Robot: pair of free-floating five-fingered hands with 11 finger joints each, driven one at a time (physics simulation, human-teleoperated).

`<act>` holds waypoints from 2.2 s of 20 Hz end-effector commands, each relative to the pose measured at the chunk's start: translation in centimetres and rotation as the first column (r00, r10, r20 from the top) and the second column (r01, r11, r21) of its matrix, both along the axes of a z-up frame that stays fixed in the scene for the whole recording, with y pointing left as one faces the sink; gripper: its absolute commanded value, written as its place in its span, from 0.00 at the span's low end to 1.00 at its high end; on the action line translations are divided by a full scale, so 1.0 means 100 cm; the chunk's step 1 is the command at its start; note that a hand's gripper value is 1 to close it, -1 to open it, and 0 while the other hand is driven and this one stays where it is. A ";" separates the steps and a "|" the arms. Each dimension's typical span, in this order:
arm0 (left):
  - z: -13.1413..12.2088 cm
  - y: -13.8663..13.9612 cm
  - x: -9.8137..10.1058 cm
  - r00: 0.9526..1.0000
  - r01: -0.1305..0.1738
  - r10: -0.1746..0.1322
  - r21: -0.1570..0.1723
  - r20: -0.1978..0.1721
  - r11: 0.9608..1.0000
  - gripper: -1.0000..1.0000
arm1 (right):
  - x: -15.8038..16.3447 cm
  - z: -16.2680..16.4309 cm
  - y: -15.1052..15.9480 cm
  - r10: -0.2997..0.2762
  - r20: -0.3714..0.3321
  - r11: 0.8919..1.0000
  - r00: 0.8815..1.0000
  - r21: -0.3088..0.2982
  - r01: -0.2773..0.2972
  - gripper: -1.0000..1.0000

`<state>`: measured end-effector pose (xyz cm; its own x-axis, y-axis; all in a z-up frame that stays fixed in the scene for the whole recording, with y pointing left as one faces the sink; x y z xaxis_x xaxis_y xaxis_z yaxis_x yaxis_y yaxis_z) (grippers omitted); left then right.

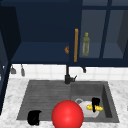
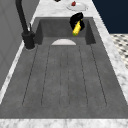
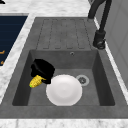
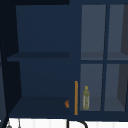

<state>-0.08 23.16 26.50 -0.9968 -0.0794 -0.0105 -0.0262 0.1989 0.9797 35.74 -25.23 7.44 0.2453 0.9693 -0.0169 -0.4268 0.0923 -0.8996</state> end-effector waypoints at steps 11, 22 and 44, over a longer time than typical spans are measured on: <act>0.000 0.000 0.000 1.000 0.000 0.000 0.000 0.000 1.000 0.50 | -0.043 0.104 -0.014 -0.019 -0.006 1.000 1.000 -0.010 0.019 1.00; 0.000 0.000 0.000 1.000 0.000 0.000 0.000 0.000 1.000 0.50 | -0.106 0.182 -0.044 0.000 0.094 1.000 0.996 0.006 0.000 1.00; 0.000 0.000 0.000 1.000 0.000 0.000 0.000 0.000 1.000 0.50 | -0.209 0.284 -0.166 0.007 0.143 1.000 0.990 0.028 -0.011 1.00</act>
